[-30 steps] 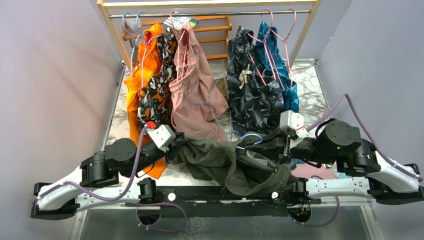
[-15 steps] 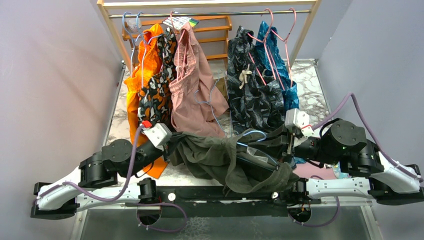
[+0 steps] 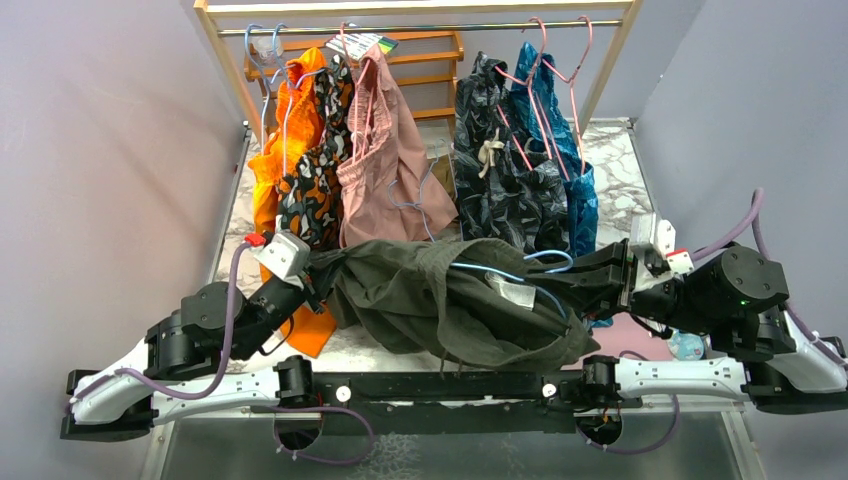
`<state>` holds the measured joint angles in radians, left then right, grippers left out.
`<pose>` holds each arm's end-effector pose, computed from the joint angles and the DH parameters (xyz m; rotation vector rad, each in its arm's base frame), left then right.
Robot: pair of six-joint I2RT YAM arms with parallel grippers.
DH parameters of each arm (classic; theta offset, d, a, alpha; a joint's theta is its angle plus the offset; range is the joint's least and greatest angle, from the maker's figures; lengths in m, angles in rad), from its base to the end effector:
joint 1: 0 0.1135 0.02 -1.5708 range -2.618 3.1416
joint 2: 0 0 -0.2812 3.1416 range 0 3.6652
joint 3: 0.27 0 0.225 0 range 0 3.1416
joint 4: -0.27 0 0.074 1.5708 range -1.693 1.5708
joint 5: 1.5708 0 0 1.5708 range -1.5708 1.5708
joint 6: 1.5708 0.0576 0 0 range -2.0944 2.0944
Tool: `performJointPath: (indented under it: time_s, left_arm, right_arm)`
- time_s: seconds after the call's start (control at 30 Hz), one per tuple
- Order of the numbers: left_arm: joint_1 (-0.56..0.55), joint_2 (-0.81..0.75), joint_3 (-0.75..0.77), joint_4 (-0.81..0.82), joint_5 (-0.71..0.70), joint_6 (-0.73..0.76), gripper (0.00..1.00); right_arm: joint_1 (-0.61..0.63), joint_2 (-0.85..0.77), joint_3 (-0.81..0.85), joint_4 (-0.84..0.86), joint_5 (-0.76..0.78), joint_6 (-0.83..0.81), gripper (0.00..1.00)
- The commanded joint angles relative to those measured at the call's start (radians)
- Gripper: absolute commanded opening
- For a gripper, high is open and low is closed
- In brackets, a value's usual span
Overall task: Place the shorts on the hanger
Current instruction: Hang the shorts on the hanger.
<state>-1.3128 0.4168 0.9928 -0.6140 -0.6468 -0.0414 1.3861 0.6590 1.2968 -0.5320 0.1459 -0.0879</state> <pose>0.0417 -0.0220 0.3912 0.5172 1.5423 -0.5294 0.0204 0.0638 0.4769 -0.9383 1.2193 0.9413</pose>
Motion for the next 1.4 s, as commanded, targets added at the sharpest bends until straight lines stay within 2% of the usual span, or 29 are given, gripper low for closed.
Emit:
performJointPath:
  time_s: [0.0, 0.13, 0.33, 0.47, 0.63, 0.83, 1.13, 1.27, 1.3, 1.37]
  left_arm:
    - [0.006, -0.011, 0.018, -0.012, -0.138, -0.022, 0.0]
    - [0.006, -0.023, 0.033, 0.001, -0.116, -0.03, 0.0]
    - [0.006, -0.019, 0.053, 0.074, 0.121, -0.023, 0.0]
    - [0.006, 0.01, 0.084, 0.117, 0.219, -0.028, 0.0]
    - [0.006, 0.047, 0.144, 0.136, 0.176, -0.024, 0.0]
    - [0.006, 0.034, 0.154, 0.147, 0.049, -0.012, 0.0]
    - [0.006, -0.04, 0.085, 0.099, 0.021, -0.067, 0.0]
    - [0.006, -0.06, 0.071, 0.076, 0.098, -0.092, 0.0]
    - [0.005, -0.063, 0.071, 0.076, 0.124, -0.096, 0.09]
    - [0.006, -0.062, 0.083, 0.08, 0.179, -0.098, 0.37]
  right_arm:
    - [0.002, -0.043, 0.0, 0.105, 0.032, -0.016, 0.01]
    - [0.002, -0.032, 0.028, 0.064, 0.01, -0.011, 0.01]
    - [0.002, 0.018, 0.061, -0.014, -0.055, -0.004, 0.01]
    - [0.001, 0.058, 0.086, -0.077, -0.085, -0.002, 0.01]
    - [0.001, 0.103, 0.122, -0.15, -0.137, 0.002, 0.01]
    - [0.001, 0.113, 0.129, -0.169, -0.203, 0.018, 0.01]
    - [0.001, -0.032, 0.037, 0.103, -0.237, 0.076, 0.01]
    - [0.002, -0.06, 0.038, 0.136, -0.198, 0.072, 0.01]
    - [0.002, -0.051, 0.047, 0.119, -0.188, 0.068, 0.01]
    - [0.002, -0.034, 0.062, 0.083, -0.18, 0.063, 0.01]
